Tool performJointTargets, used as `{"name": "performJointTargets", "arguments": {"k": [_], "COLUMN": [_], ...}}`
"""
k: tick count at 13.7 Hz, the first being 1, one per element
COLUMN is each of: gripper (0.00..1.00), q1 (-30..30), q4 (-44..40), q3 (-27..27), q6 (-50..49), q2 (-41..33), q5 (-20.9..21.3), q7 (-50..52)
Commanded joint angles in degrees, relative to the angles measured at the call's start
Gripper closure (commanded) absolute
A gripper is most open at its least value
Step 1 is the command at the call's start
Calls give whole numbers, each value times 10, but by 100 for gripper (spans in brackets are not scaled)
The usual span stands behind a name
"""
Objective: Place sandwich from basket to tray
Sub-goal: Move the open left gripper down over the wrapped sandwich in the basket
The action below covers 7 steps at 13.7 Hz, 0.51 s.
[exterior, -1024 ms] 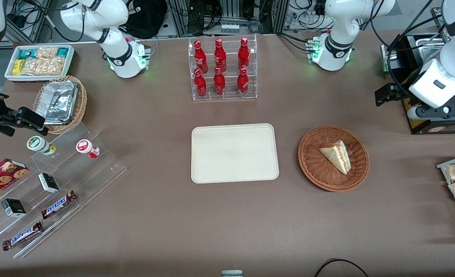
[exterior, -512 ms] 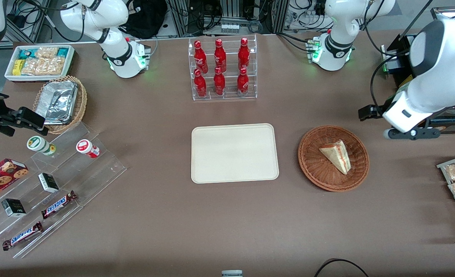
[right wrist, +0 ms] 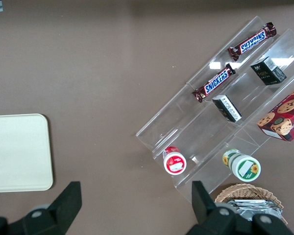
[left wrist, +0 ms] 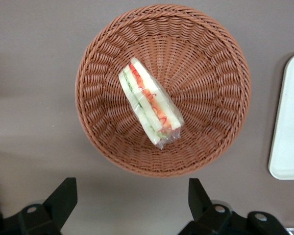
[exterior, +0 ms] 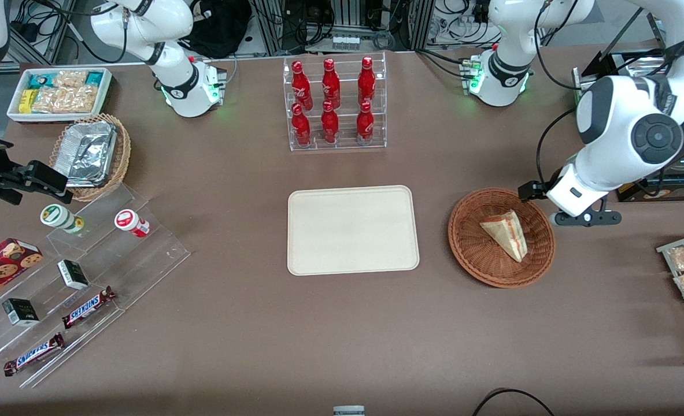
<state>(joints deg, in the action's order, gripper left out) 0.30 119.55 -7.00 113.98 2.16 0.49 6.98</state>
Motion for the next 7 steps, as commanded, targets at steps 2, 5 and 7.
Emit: {"name": "performJointTargets", "arguments": {"k": [2, 5, 7], "gripper": [0, 0, 0], "q1": [0, -2, -17], "q4": [59, 80, 81], "q3": [-3, -5, -6], "q6": [86, 134, 147], "q2": [-4, 5, 14], "q5": [-2, -2, -2], "q7": [53, 149, 256]}}
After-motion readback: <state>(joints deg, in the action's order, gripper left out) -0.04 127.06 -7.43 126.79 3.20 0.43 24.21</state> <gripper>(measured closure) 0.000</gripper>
